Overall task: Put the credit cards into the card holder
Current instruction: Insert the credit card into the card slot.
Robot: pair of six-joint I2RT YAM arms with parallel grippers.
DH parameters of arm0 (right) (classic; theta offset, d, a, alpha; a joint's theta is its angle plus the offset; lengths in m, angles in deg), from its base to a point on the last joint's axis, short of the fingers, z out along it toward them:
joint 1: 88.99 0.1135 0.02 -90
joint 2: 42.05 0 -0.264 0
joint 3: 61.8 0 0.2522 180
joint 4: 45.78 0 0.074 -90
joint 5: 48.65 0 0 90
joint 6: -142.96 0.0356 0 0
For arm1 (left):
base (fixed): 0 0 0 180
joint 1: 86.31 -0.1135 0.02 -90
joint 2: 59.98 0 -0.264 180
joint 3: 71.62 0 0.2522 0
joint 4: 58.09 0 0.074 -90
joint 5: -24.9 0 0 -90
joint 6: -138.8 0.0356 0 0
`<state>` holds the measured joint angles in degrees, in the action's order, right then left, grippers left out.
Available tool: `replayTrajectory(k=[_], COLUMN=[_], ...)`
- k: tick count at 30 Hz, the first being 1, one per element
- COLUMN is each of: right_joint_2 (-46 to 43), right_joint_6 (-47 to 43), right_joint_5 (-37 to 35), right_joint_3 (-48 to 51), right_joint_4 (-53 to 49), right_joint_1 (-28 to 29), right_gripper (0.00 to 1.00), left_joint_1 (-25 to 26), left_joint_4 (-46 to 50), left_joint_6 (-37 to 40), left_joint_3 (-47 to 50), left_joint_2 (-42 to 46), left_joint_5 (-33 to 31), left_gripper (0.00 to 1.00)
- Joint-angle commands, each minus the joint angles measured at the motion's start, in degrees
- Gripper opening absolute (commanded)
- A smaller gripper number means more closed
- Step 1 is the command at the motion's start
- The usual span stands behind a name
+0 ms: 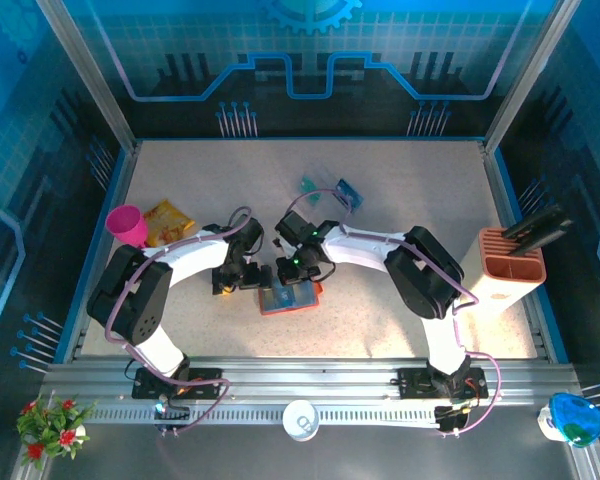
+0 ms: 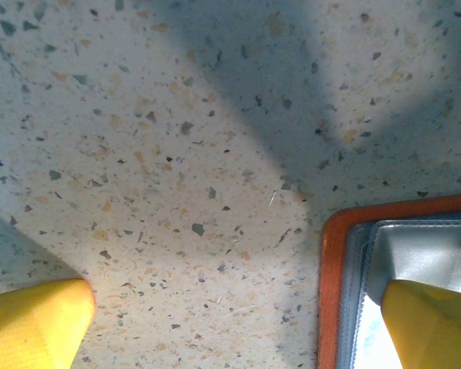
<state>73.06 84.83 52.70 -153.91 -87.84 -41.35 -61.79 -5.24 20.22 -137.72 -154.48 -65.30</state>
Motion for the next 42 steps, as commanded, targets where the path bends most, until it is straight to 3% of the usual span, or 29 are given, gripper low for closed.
replayTrajectory(k=[1,12,20,42], right_joint_2=[-2.0,-9.2,-7.1,-0.5], right_joint_6=[-0.1,2.7,2.8,4.3], right_joint_5=[0.8,-1.7,-2.7,-1.3], right_joint_3=[0.0,8.9,9.9,3.6], right_joint_4=[-1.1,2.0,2.9,1.0], right_joint_1=[0.7,-1.4,-1.6,3.1], right_gripper=[0.00,0.00,0.00,0.00], left_joint_1=[0.1,0.1,0.1,0.1], left_joint_4=[-1.6,4.5,6.7,2.1], left_joint_6=[-0.8,-4.8,-5.0,-1.2], left_joint_3=[2.1,2.2,2.7,1.9], left_joint_2=[-0.3,7.1,4.0,-3.5], left_joint_5=[0.5,-3.5,-6.1,-2.7], left_gripper=[0.99,0.99,0.99,0.99])
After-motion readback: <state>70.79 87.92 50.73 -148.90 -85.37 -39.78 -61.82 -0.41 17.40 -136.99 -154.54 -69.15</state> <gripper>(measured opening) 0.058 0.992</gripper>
